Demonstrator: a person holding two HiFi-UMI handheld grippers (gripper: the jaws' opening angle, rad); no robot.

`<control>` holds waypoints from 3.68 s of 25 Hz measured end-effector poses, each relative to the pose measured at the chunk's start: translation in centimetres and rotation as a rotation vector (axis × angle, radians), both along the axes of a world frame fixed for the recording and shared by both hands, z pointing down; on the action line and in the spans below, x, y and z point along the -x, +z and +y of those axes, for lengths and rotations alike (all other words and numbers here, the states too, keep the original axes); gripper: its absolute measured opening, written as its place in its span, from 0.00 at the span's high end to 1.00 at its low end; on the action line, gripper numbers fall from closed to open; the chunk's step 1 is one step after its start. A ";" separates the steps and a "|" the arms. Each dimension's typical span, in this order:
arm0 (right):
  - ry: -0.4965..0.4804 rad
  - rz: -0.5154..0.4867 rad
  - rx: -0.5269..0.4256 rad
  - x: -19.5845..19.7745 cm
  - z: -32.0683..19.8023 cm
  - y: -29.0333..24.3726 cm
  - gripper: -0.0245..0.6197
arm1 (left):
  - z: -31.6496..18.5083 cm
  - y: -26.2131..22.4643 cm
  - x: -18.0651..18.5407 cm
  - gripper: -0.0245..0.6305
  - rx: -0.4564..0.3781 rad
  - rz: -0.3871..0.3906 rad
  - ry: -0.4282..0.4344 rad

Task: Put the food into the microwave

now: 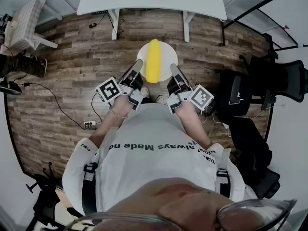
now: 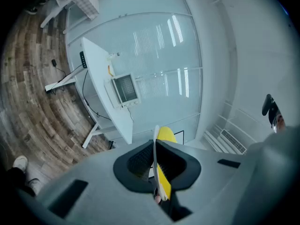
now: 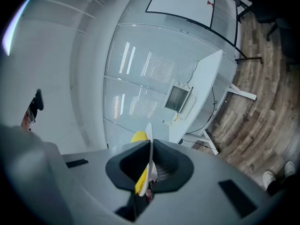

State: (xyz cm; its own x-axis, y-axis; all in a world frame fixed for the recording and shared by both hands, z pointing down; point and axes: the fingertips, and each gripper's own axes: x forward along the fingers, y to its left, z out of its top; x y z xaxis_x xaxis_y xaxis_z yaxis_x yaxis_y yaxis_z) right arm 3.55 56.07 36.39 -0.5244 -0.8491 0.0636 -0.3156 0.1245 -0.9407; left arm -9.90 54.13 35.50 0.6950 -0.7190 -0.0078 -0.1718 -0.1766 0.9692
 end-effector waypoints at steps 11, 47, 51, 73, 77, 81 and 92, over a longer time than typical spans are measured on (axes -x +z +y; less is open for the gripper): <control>0.006 0.011 -0.011 2.7 -1.5 -0.2 0.93 | -1.5 0.1 2.7 0.94 -0.001 -0.006 0.014; 0.011 -0.032 0.015 -1.5 -21.3 0.7 0.93 | -21.3 0.7 -1.4 0.94 0.015 -0.013 0.002; -0.005 -0.028 -0.012 -2.0 -22.7 0.5 0.93 | -22.6 0.9 -1.7 0.94 -0.011 -0.050 -0.004; -0.028 -0.036 -0.003 -9.7 -34.3 1.3 0.93 | -33.8 1.2 -9.6 0.94 0.019 -0.006 -0.049; -0.027 -0.034 -0.004 -9.2 -35.6 1.2 0.93 | -35.1 1.2 -9.2 0.94 0.020 0.000 -0.047; -0.025 -0.028 -0.011 -8.9 -37.2 1.2 0.93 | -36.6 1.2 -8.8 0.94 0.015 0.002 -0.046; -0.023 -0.018 0.002 -7.1 -44.3 1.4 0.93 | -43.9 1.3 -7.1 0.94 0.014 0.005 -0.042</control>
State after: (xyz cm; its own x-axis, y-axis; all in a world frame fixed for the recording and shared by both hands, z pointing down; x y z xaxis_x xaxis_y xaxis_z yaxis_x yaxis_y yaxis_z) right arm 10.65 11.81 37.82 -0.5446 -0.8369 0.0554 -0.2958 0.1298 -0.9464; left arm -2.83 10.26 36.81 0.6642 -0.7475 -0.0010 -0.1736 -0.1555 0.9725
